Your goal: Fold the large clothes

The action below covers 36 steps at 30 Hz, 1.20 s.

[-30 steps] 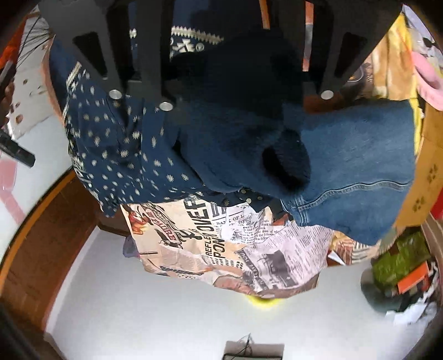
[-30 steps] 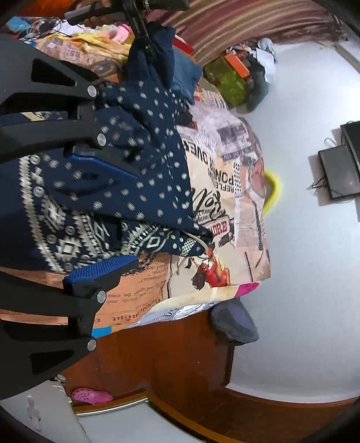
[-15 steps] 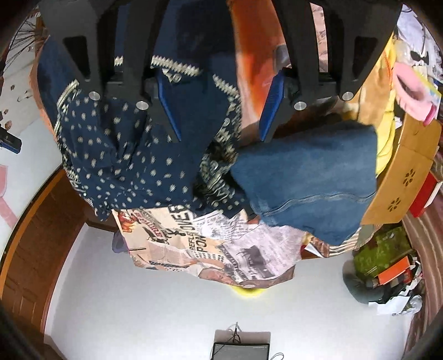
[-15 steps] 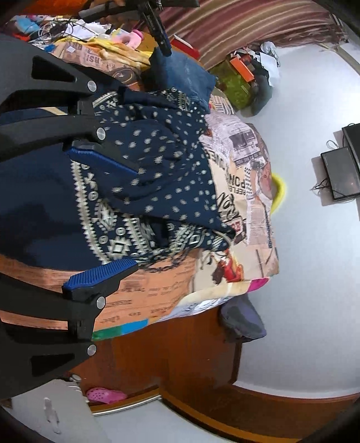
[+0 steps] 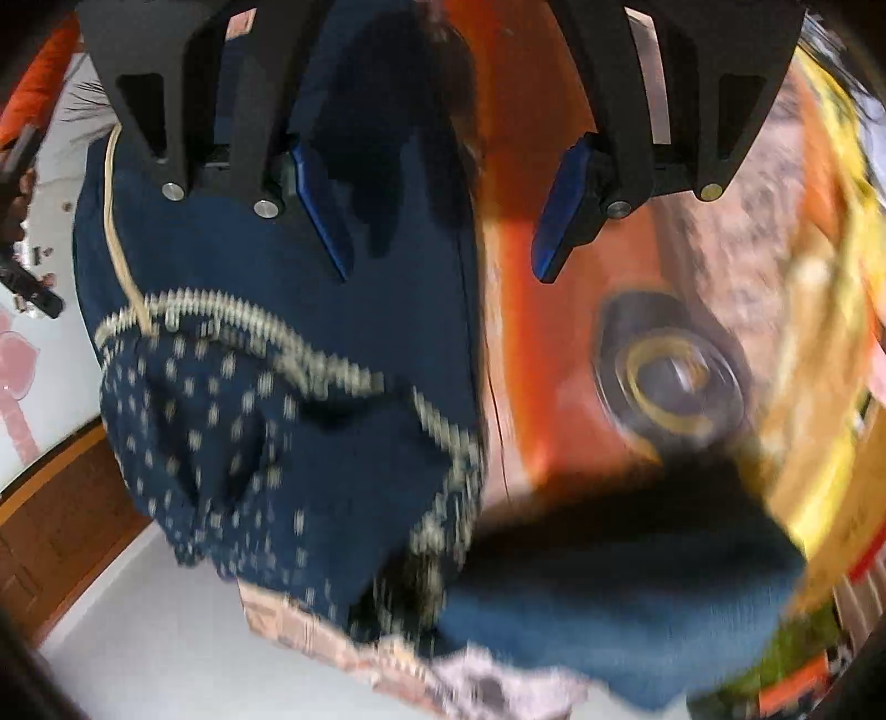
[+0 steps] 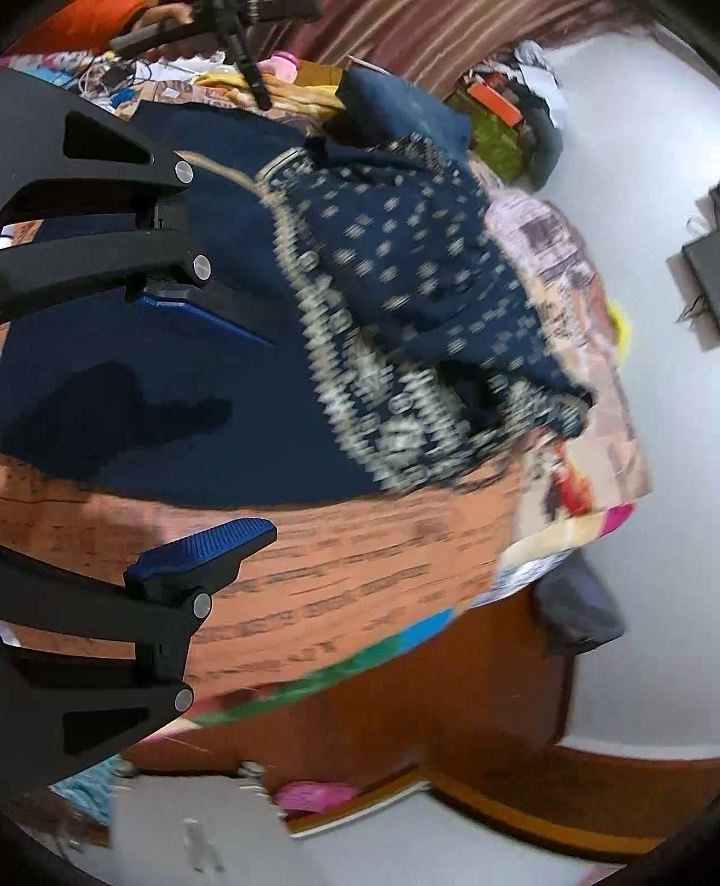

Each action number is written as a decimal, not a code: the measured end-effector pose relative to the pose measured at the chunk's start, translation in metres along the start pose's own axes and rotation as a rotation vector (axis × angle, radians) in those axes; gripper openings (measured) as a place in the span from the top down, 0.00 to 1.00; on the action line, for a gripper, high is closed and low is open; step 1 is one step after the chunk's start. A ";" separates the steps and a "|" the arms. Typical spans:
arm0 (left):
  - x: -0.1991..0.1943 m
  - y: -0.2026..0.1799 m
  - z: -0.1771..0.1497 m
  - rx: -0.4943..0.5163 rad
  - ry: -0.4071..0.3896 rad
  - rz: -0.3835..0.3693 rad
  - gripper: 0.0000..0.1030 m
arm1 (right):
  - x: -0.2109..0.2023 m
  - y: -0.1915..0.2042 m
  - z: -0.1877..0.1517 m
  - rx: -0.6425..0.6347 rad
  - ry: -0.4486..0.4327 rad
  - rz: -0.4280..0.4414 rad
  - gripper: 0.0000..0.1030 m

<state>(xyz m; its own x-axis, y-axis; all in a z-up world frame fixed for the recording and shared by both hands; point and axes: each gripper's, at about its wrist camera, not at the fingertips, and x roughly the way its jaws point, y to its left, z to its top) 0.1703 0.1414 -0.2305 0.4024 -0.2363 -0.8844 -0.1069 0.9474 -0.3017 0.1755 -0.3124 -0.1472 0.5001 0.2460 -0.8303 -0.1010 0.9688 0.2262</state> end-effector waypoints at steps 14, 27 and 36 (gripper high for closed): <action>0.015 -0.003 -0.034 -0.112 0.009 -0.167 0.31 | 0.010 -0.004 -0.047 0.074 0.054 0.144 0.33; -0.015 -0.047 -0.019 0.002 -0.035 -0.315 0.89 | 0.016 0.004 -0.035 0.159 0.034 0.255 0.92; -0.073 -0.041 0.052 -0.061 -0.219 -0.473 0.93 | -0.028 0.025 0.033 0.061 -0.118 0.313 0.93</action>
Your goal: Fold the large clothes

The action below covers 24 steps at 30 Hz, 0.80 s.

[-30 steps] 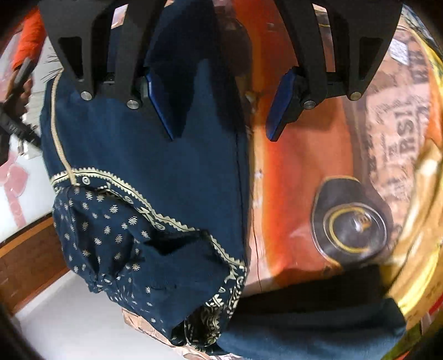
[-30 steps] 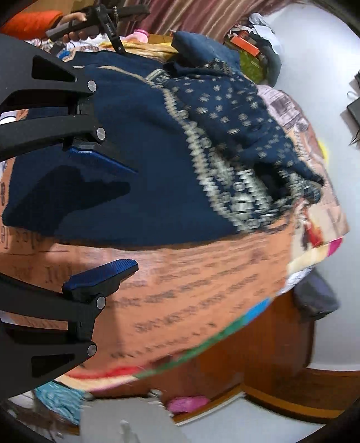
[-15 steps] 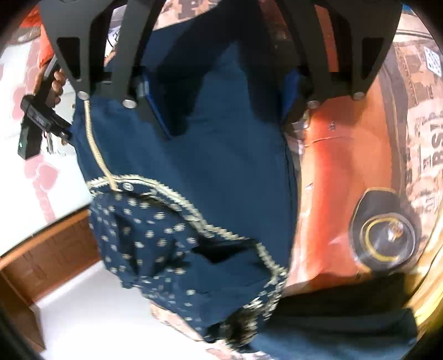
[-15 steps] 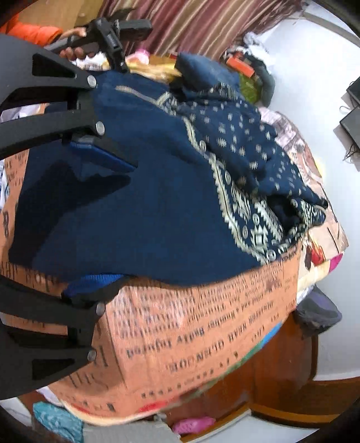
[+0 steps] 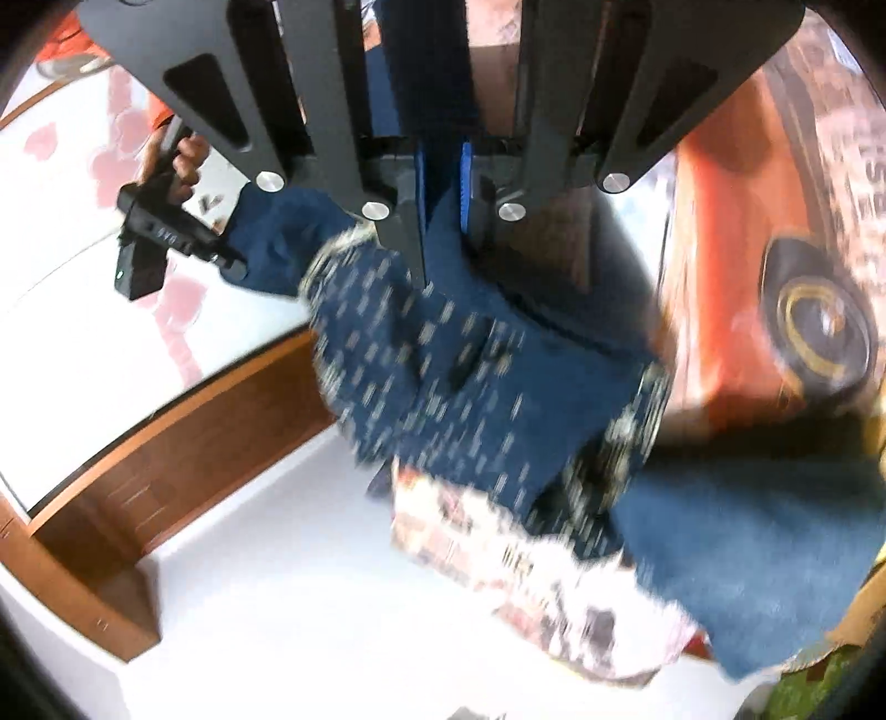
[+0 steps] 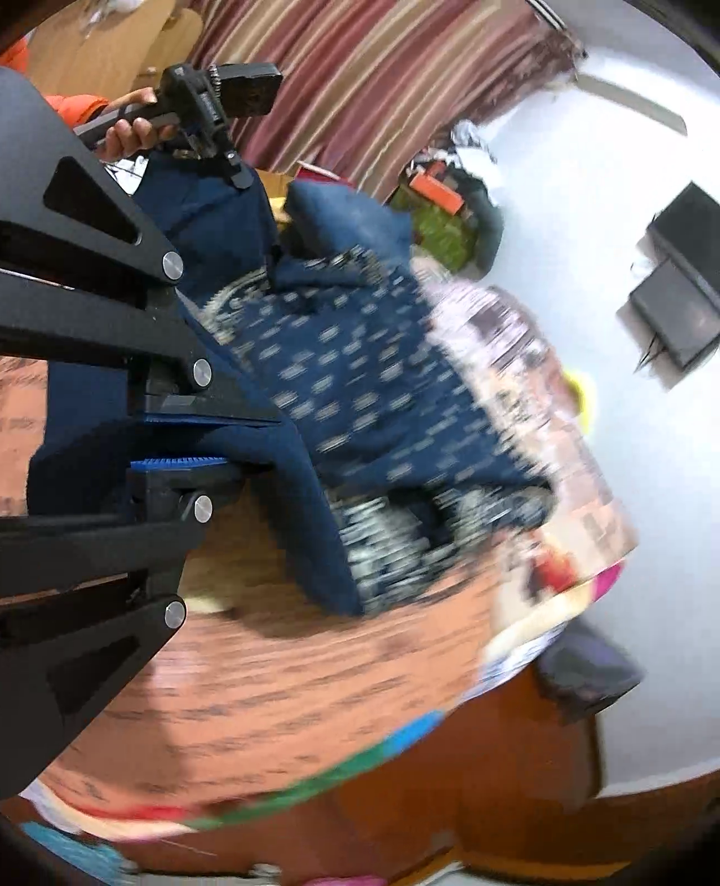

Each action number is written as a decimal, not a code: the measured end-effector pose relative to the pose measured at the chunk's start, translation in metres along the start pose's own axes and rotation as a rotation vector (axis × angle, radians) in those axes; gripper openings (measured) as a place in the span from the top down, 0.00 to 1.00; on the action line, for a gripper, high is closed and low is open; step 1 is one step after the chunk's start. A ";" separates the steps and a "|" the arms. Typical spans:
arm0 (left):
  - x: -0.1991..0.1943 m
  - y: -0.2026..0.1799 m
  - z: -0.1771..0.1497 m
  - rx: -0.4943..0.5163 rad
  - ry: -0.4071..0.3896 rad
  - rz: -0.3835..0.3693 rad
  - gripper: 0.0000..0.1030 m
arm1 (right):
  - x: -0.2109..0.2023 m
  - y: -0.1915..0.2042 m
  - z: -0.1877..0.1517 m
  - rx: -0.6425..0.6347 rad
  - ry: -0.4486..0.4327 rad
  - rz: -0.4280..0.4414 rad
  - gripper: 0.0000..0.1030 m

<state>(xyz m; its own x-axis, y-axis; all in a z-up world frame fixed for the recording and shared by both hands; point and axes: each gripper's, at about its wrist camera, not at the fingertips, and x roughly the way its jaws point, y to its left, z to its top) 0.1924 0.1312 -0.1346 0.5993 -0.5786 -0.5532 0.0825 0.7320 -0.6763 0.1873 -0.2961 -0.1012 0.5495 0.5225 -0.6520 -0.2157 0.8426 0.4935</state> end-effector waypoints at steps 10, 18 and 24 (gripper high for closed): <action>0.009 0.007 0.121 -0.022 -0.221 0.130 0.93 | 0.032 0.014 0.120 -0.059 -0.141 -0.043 0.93; 0.103 0.062 0.161 0.040 -0.092 0.414 0.92 | 0.126 -0.042 0.158 0.038 -0.042 -0.168 0.93; 0.133 0.071 0.145 0.149 -0.008 0.509 0.90 | 0.154 -0.050 0.147 -0.038 0.009 -0.241 0.92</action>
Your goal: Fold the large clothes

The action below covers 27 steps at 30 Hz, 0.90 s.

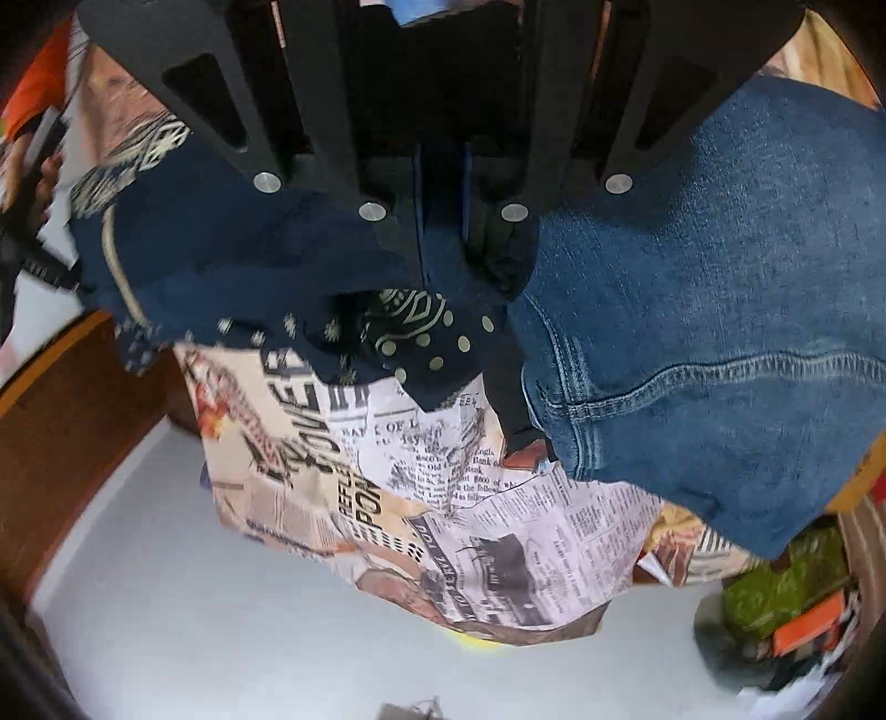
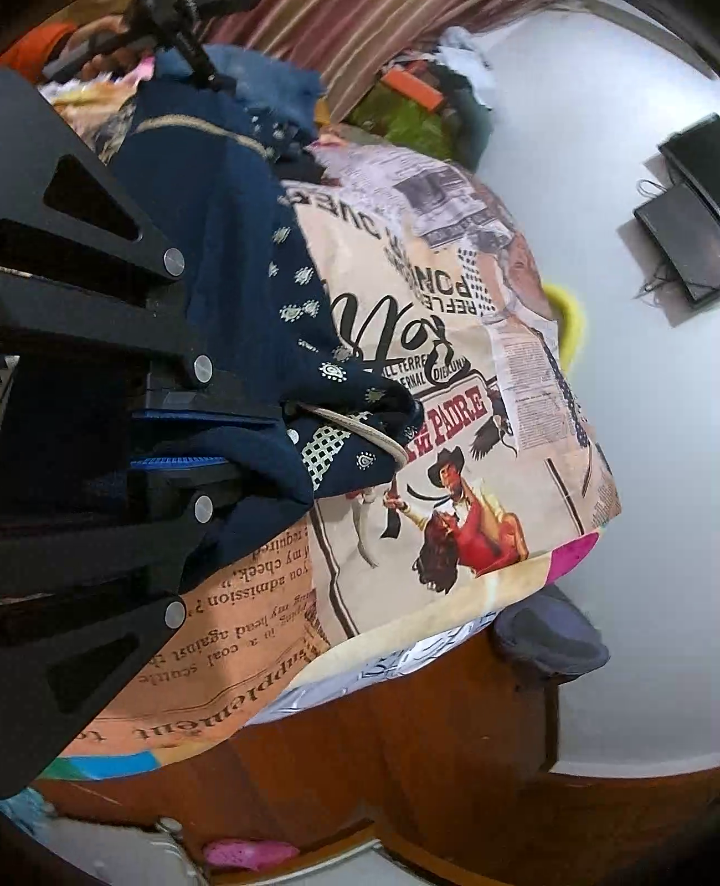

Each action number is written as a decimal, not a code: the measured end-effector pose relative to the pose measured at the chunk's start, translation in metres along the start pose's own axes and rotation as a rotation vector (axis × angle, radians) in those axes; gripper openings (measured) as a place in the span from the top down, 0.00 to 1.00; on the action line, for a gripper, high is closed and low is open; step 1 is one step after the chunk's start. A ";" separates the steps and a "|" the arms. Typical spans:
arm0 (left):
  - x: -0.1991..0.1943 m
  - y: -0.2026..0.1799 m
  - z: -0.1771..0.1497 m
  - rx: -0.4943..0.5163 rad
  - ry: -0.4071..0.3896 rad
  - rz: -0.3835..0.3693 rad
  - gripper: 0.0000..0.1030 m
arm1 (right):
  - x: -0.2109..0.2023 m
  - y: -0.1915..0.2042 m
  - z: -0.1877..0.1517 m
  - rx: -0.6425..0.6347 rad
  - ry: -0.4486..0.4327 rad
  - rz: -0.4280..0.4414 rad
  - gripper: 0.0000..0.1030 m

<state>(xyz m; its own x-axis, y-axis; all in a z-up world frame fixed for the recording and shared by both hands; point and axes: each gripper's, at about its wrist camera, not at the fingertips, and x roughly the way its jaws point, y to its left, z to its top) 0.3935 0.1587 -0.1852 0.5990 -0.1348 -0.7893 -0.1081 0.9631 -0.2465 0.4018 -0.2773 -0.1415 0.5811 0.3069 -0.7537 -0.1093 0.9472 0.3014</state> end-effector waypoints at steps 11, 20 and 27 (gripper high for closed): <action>-0.054 -0.033 -0.008 0.146 -0.113 0.136 0.30 | -0.037 0.016 -0.005 -0.135 0.022 -0.037 0.55; -0.061 -0.064 -0.046 0.379 -0.121 0.252 0.08 | -0.064 0.045 -0.039 -0.291 0.018 -0.052 0.45; -0.026 -0.075 -0.065 0.444 -0.043 0.256 0.08 | -0.047 0.069 -0.064 -0.380 0.056 -0.066 0.45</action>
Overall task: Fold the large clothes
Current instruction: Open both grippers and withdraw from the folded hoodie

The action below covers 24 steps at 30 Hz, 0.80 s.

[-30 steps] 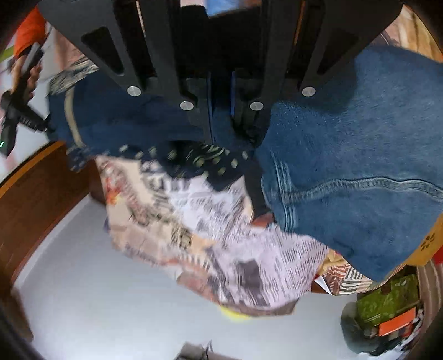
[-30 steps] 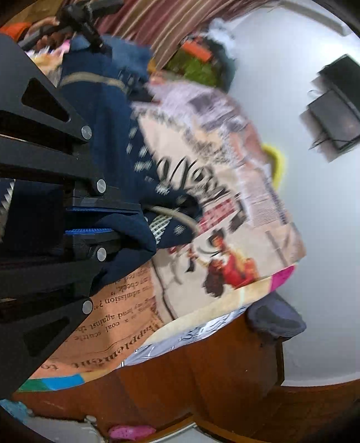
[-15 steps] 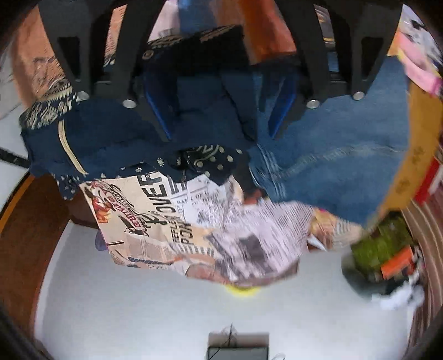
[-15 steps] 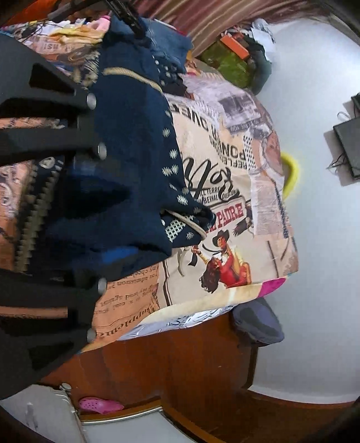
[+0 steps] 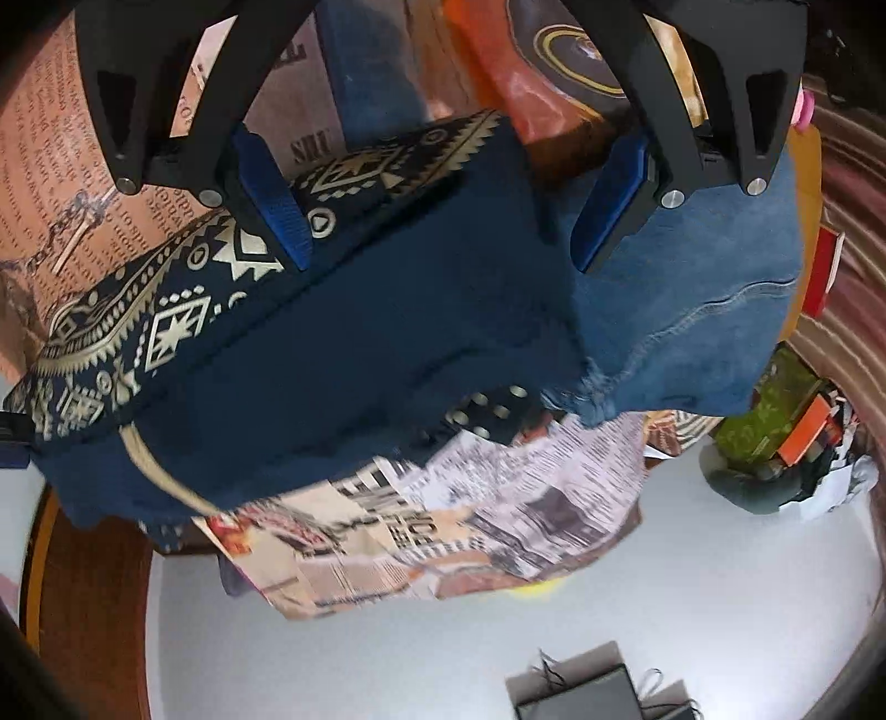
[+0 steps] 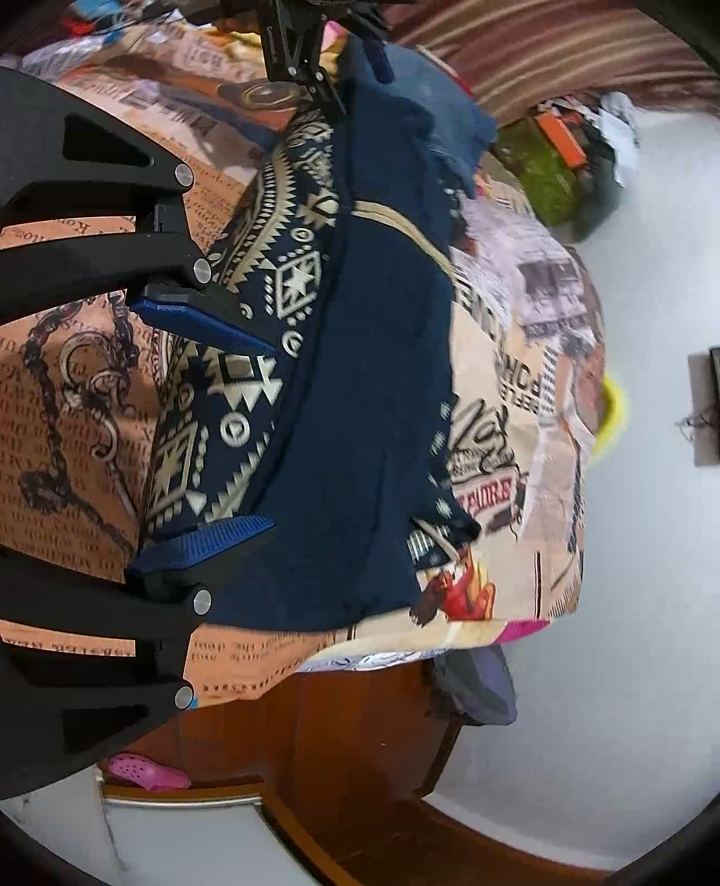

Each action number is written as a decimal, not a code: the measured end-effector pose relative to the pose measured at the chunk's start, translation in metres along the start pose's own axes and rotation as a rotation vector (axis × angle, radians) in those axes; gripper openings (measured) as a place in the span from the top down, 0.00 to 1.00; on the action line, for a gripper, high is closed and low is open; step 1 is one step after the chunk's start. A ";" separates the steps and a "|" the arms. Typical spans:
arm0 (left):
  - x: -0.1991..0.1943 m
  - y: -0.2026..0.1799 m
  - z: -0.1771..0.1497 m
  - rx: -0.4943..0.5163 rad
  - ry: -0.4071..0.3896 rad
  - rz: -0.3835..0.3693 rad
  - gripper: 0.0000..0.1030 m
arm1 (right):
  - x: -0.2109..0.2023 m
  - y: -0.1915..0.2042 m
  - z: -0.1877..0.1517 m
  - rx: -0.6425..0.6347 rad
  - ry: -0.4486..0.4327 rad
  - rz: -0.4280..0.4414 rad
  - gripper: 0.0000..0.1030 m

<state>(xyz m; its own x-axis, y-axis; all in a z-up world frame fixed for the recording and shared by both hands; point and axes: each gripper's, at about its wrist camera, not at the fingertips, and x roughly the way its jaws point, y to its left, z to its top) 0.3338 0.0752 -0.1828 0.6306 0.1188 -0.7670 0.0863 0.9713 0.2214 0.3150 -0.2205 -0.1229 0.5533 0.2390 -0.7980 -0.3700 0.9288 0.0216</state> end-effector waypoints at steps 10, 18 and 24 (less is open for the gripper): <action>0.033 0.002 0.028 0.068 0.011 0.023 0.00 | 0.030 0.018 0.022 -0.102 0.012 -0.116 0.42; 0.068 0.047 0.095 0.002 0.033 0.120 0.00 | 0.057 -0.009 0.095 0.028 0.028 -0.097 0.41; 0.050 0.098 0.131 -0.229 -0.024 0.100 0.00 | 0.036 -0.028 0.125 0.254 -0.085 -0.020 0.41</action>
<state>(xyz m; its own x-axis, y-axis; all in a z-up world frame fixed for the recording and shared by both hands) 0.4750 0.1497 -0.1199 0.6459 0.2148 -0.7326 -0.1527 0.9766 0.1516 0.4383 -0.2024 -0.0767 0.6233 0.2325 -0.7466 -0.1649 0.9724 0.1650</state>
